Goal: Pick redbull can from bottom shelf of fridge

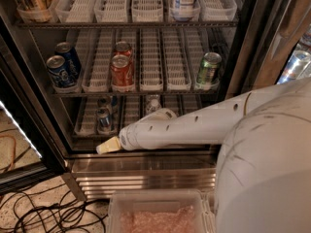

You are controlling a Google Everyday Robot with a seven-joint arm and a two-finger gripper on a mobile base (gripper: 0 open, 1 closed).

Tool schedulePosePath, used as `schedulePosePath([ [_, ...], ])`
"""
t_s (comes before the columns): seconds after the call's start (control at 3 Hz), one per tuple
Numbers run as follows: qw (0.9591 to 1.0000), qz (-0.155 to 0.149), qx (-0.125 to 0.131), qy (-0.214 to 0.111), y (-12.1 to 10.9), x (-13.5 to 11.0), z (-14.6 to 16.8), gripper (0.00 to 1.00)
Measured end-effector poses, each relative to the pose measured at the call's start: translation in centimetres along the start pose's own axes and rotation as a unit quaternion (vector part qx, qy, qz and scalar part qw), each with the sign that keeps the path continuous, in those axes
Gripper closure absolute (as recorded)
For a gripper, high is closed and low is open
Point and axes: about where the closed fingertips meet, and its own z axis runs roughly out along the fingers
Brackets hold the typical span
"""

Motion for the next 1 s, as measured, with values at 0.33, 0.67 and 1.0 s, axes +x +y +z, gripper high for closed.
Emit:
schedulePosePath([
  [0.33,0.9996,-0.024,0.005,-0.015,-0.1,-0.9,1.1,0.00],
  [0.67,0.9974,-0.055,0.009,-0.046,0.2,-3.5,3.1,0.00],
  [1.0,0.9959,-0.061,0.008,-0.066,0.8,-4.8,5.0,0.00],
])
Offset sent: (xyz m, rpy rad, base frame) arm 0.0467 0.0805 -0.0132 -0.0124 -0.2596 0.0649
